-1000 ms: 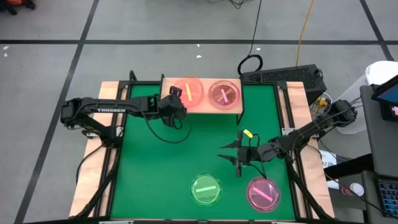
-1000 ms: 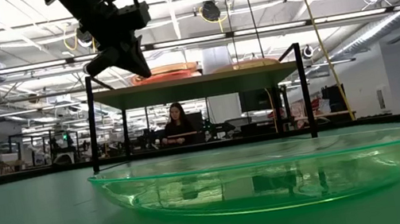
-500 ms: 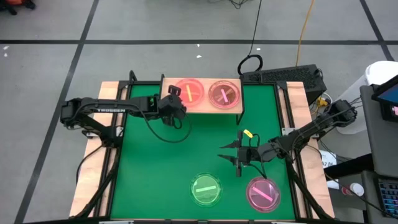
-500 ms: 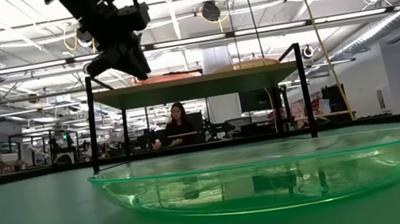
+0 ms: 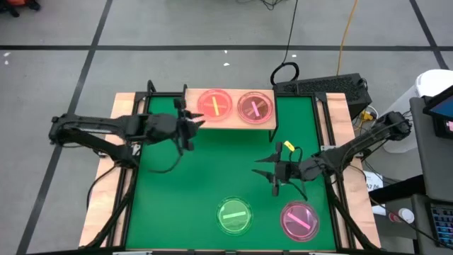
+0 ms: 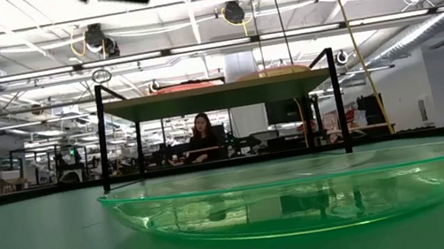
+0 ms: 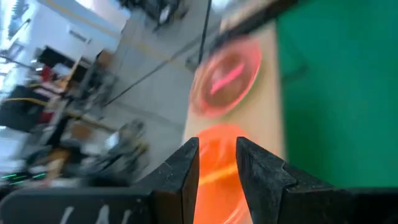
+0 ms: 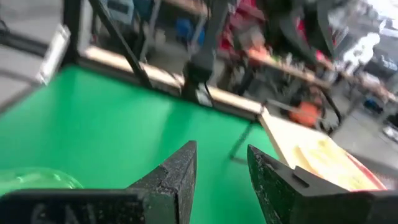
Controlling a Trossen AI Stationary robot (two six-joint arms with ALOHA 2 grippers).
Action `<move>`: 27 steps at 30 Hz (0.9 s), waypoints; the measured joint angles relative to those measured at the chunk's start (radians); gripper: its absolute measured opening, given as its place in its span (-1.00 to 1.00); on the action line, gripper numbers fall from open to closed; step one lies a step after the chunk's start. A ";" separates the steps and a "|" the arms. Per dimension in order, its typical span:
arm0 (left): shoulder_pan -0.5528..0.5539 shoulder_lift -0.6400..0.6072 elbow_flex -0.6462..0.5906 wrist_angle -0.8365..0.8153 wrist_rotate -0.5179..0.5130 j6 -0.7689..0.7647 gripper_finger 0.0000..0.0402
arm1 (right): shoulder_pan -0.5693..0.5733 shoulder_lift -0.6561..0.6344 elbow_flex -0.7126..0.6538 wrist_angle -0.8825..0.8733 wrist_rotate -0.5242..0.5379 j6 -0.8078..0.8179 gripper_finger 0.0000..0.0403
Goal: Place and stack plates onto a shelf
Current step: Stack the pink plate on top of the yellow plate on the shelf
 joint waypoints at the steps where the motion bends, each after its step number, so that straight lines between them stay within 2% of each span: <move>1: -0.019 -0.014 0.000 0.007 0.015 -0.038 -0.44 | 0.000 -0.002 0.039 -0.085 0.016 0.016 -0.37; 4: -0.090 -0.030 0.000 0.009 0.027 -0.106 -0.44 | 0.000 0.002 0.168 -0.343 0.014 0.085 -0.37; 6: -0.137 -0.027 0.000 0.014 0.031 -0.144 -0.44 | 0.000 0.007 0.247 -0.497 -0.029 0.153 -0.37; 11: -0.239 0.003 -0.009 0.101 0.035 -0.216 -0.44 | 0.000 0.011 0.341 -0.792 -0.249 0.373 -0.37; 14: -0.279 0.013 -0.079 0.238 0.042 -0.200 -0.44 | 0.000 0.012 0.341 -0.897 -0.425 0.542 -0.37; 18: -0.299 0.013 -0.263 0.651 0.141 -0.226 -0.44 | 0.001 0.010 0.318 -0.990 -0.635 0.785 -0.37; 22: -0.322 0.017 -0.410 0.959 0.191 -0.233 -0.44 | 0.023 0.012 0.237 -1.003 -0.704 0.871 -0.37; 24: -0.327 0.019 -0.458 1.050 0.185 -0.233 -0.44 | 0.027 0.010 0.175 -1.000 -0.741 0.916 -0.37; 27: -0.327 0.017 -0.481 1.104 0.179 -0.226 -0.44 | 0.006 0.012 0.064 -1.010 -0.862 1.044 -0.37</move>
